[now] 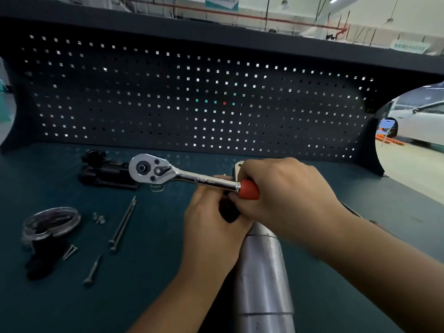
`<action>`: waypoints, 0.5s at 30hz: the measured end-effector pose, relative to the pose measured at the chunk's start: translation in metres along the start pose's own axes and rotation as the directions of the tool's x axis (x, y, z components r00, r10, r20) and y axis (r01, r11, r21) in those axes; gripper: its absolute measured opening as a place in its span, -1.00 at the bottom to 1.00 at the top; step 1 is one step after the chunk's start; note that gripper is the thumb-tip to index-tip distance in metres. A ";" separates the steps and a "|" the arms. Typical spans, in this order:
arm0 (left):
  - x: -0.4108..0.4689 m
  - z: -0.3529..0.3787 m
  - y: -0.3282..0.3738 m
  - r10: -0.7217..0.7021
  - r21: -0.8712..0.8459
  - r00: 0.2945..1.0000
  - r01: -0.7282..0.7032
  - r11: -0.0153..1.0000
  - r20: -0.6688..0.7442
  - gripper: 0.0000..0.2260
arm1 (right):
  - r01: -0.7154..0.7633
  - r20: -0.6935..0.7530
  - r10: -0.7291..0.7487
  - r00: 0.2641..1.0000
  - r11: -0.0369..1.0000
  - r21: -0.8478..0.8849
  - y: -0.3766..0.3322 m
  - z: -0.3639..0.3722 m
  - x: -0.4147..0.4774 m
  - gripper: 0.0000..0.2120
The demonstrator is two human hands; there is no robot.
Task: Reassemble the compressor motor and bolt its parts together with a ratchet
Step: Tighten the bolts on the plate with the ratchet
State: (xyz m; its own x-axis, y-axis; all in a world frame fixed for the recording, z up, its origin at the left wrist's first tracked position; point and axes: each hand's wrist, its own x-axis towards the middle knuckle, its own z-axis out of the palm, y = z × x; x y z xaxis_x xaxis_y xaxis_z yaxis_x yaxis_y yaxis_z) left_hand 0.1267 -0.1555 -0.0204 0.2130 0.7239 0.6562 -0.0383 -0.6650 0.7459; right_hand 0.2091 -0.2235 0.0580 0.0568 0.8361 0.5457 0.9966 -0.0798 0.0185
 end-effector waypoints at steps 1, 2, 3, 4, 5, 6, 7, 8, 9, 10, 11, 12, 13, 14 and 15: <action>0.001 -0.001 0.000 0.012 0.008 1.000 -0.013 1.000 0.015 -0.66 | 0.003 -0.001 -0.003 1.000 1.000 0.007 0.001 0.000 0.001 -0.80; 0.001 -0.001 0.000 0.028 0.009 0.999 -0.029 1.000 0.032 -0.69 | -0.010 0.000 0.010 1.000 0.999 0.040 0.002 -0.001 0.002 -0.81; 0.002 -0.002 0.000 0.050 0.004 0.998 -0.050 0.999 0.044 -0.74 | -0.033 -0.001 0.033 0.999 0.995 0.099 0.004 -0.002 0.003 -0.83; 0.003 -0.004 0.001 0.066 -0.004 0.996 -0.066 0.998 0.057 -0.79 | -0.058 -0.005 0.060 0.998 0.984 0.171 0.008 -0.004 0.004 -0.85; 0.004 -0.005 0.001 0.081 0.006 0.995 -0.082 0.997 0.065 -0.81 | -0.079 -0.021 0.087 0.996 0.967 0.242 0.013 -0.006 0.006 -0.85; 0.006 -0.005 0.001 0.094 0.035 0.993 -0.097 0.995 0.071 -0.79 | -0.093 -0.047 0.112 0.993 0.947 0.308 0.019 -0.008 0.008 -0.84; 0.007 -0.005 0.000 0.118 0.081 0.990 -0.124 0.989 0.076 -0.77 | -0.109 -0.065 0.142 0.988 0.923 0.368 0.026 -0.010 0.011 -0.84; 0.009 -0.006 -0.002 0.134 0.115 0.986 -0.145 0.983 0.095 -0.75 | -0.126 -0.072 0.174 0.982 0.891 0.436 0.032 -0.013 0.014 -0.85; 0.011 -0.007 -0.003 0.157 0.143 0.981 -0.173 0.975 0.115 -0.74 | -0.139 -0.069 0.202 0.977 0.846 0.515 0.038 -0.015 0.018 -0.88; 0.012 -0.008 -0.003 0.191 0.168 0.973 -0.211 0.963 0.130 -0.74 | -0.141 -0.061 0.220 0.974 0.791 0.595 0.044 -0.016 0.021 -0.90; 0.014 -0.009 -0.003 0.243 0.202 0.961 -0.266 0.943 0.131 -0.74 | -0.142 -0.054 0.234 0.971 0.740 0.658 0.049 -0.015 0.024 -0.91; 0.016 -0.010 -0.005 0.295 0.227 0.946 -0.320 0.920 0.138 -0.72 | -0.147 -0.047 0.250 0.967 0.698 0.701 0.055 -0.013 0.027 -0.91; 0.017 -0.011 -0.006 0.336 0.242 0.929 -0.365 0.899 0.154 -0.70 | -0.157 -0.035 0.267 0.963 0.662 0.733 0.058 -0.010 0.029 -0.90; 0.019 -0.010 -0.007 0.368 0.256 0.916 -0.398 0.881 0.158 -0.69 | -0.169 -0.023 0.282 0.959 0.636 0.753 0.062 -0.006 0.031 -0.89; 0.020 -0.010 -0.008 0.398 0.276 0.905 -0.424 0.862 0.148 -0.68 | -0.178 -0.008 0.291 0.957 0.608 0.774 0.065 -0.002 0.033 -0.88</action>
State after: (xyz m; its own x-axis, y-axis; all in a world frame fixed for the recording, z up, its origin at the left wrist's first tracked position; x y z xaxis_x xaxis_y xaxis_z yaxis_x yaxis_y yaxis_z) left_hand 0.1214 -0.1333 -0.0120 0.3223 0.3635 0.8740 0.1461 -0.9314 0.3335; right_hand 0.2760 -0.2019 0.0786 0.3434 0.7722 0.5346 0.6416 0.2228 -0.7340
